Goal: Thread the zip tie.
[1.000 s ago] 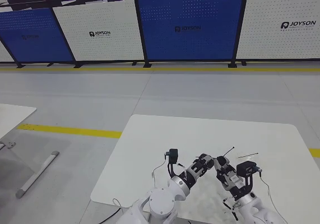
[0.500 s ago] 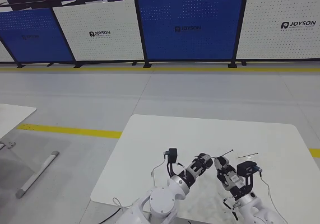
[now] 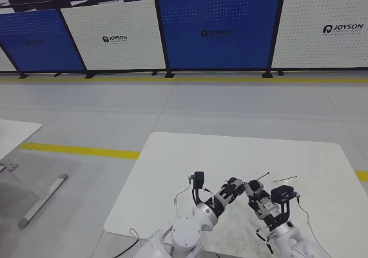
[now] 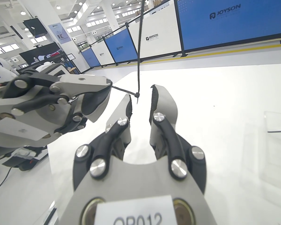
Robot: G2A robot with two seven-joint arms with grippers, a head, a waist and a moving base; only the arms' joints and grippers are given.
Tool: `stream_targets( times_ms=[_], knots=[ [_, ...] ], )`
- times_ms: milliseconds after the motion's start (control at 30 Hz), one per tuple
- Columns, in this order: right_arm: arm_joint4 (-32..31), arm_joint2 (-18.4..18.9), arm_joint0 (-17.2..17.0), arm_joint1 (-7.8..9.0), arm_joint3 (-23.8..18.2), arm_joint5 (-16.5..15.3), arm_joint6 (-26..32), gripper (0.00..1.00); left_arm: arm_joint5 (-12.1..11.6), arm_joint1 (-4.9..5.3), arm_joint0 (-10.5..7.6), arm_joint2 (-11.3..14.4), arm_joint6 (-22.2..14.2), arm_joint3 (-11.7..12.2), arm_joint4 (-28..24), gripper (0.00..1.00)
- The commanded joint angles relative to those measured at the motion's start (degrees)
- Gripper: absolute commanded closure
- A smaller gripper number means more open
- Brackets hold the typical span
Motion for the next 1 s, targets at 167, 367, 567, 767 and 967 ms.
stream_targets(
  times_ms=[167,367,567,767,967],
  knots=[
    [0.0,-0.1,0.1,-0.01,0.0,0.1,0.0,1.0,-0.2,0.01,0.07,0.0,0.2,0.0,-0.1,1.0],
    [0.1,-0.1,0.1,0.0,0.2,0.0,0.2,1.0,-0.6,0.01,0.16,0.1,0.2,-0.2,-0.2,1.0],
    [0.1,-0.2,0.1,0.04,0.1,-0.3,0.5,1.0,-2.2,0.04,0.4,0.2,0.1,-0.9,0.0,1.0],
    [0.1,-0.3,0.0,0.09,0.0,-0.3,0.9,1.0,-3.1,0.11,0.72,0.1,-0.1,-1.2,0.0,1.0],
    [0.0,-0.3,0.0,0.14,0.0,-0.3,1.1,1.0,-3.6,0.19,1.1,-0.2,0.0,-1.7,-0.1,1.0]
  ],
)
